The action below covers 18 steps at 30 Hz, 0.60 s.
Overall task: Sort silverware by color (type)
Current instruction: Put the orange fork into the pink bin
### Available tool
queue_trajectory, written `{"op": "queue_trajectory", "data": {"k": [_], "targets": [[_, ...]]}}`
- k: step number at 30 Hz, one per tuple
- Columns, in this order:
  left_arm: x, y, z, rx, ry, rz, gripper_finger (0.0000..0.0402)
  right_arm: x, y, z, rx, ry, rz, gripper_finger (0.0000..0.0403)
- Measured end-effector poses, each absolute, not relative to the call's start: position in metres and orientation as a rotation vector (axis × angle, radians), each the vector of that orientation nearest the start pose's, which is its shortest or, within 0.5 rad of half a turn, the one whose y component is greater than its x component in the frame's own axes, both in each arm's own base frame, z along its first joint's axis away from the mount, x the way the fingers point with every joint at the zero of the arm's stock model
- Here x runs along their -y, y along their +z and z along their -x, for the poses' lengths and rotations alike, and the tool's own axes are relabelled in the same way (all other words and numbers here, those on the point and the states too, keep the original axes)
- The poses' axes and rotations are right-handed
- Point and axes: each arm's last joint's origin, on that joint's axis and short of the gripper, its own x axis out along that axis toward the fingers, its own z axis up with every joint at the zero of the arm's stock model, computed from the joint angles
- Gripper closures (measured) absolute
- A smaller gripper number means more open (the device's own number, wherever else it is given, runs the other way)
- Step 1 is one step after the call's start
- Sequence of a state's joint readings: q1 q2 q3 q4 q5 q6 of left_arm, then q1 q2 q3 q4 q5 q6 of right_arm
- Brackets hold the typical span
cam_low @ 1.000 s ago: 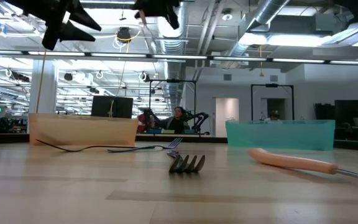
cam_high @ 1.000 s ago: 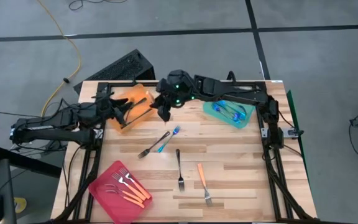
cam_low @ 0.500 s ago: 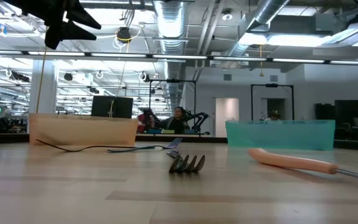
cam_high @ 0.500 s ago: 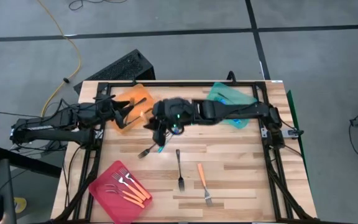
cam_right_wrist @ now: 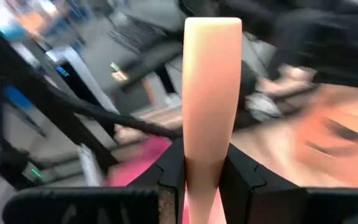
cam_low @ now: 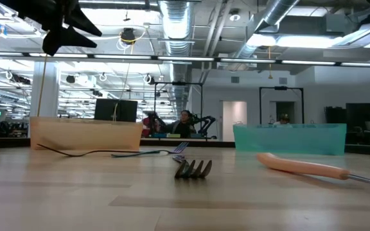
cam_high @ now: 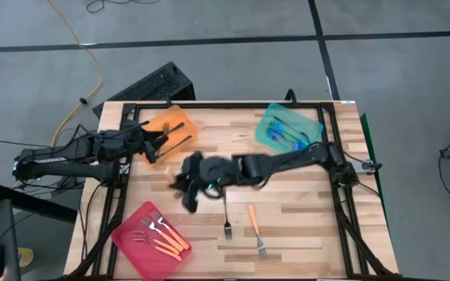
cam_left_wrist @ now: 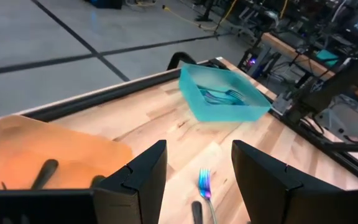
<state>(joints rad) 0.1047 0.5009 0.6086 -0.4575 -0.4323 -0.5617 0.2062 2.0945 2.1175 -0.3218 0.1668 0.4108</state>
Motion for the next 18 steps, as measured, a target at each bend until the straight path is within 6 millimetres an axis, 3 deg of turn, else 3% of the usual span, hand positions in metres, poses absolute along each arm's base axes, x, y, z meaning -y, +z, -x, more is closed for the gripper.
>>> {"op": "queue_trajectory", "data": {"k": [9, 18], "targets": [[-0.021, 0.282, -0.113, -0.230, 0.525, 0.539, 0.0235, -0.149, 0.318, -0.514, -0.160, 0.094, -0.552, 0.0314], [-0.020, 0.281, -0.113, -0.263, 0.483, 0.484, 0.0235, -0.153, 0.263, -0.541, -0.187, 0.167, -0.826, 0.0314]]}}
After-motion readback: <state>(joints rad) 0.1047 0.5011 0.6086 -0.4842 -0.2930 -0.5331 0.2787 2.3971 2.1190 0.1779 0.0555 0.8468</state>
